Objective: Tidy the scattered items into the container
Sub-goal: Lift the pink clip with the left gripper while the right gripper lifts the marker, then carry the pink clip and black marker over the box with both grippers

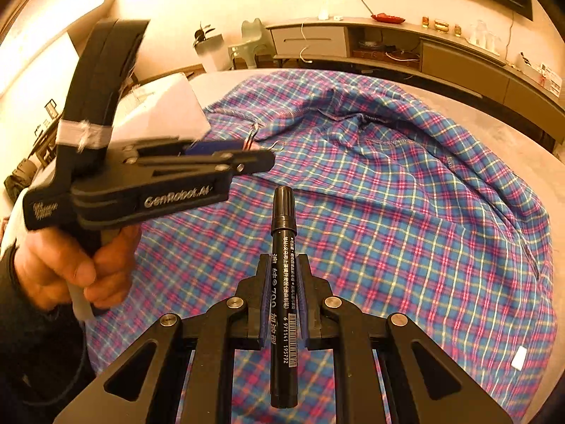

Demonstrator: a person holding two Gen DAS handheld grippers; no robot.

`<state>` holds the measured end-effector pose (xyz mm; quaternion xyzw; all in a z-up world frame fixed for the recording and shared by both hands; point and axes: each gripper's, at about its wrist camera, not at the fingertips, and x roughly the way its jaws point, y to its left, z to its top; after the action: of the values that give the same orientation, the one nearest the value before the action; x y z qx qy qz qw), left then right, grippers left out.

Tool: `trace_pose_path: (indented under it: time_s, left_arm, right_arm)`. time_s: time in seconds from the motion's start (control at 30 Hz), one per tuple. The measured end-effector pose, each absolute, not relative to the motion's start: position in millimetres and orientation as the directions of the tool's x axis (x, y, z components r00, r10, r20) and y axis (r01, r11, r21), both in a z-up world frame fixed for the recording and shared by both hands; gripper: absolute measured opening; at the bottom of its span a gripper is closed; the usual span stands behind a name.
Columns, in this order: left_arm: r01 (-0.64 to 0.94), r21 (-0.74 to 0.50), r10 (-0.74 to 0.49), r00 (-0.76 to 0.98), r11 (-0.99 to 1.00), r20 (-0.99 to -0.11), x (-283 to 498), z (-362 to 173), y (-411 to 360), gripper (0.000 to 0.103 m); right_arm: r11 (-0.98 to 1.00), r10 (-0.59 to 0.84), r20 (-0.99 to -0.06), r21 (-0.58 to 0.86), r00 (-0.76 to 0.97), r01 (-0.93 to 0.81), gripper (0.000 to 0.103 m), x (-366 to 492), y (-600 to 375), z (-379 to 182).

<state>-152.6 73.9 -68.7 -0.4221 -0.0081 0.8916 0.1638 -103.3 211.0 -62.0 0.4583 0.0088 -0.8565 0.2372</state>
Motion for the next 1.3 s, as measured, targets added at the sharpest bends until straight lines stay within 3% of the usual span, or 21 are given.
trace_pose_path:
  time_s: [0.57, 1.3]
  left_arm:
    - [-0.175, -0.215, 0.276, -0.672, -0.961, -0.687, -56, -17, -2, 0.038]
    - [-0.103, -0.319, 0.285, -0.747, -0.942, -0.6, 1, 12, -95, 0.038]
  right_arm:
    - [-0.877, -0.47, -0.702, 0.303, -0.535, 0.372, 0.014, -23, 160, -29]
    - [-0.846, -0.501, -0.673, 0.248, -0.544, 0.472, 0.014, -9, 70, 21]
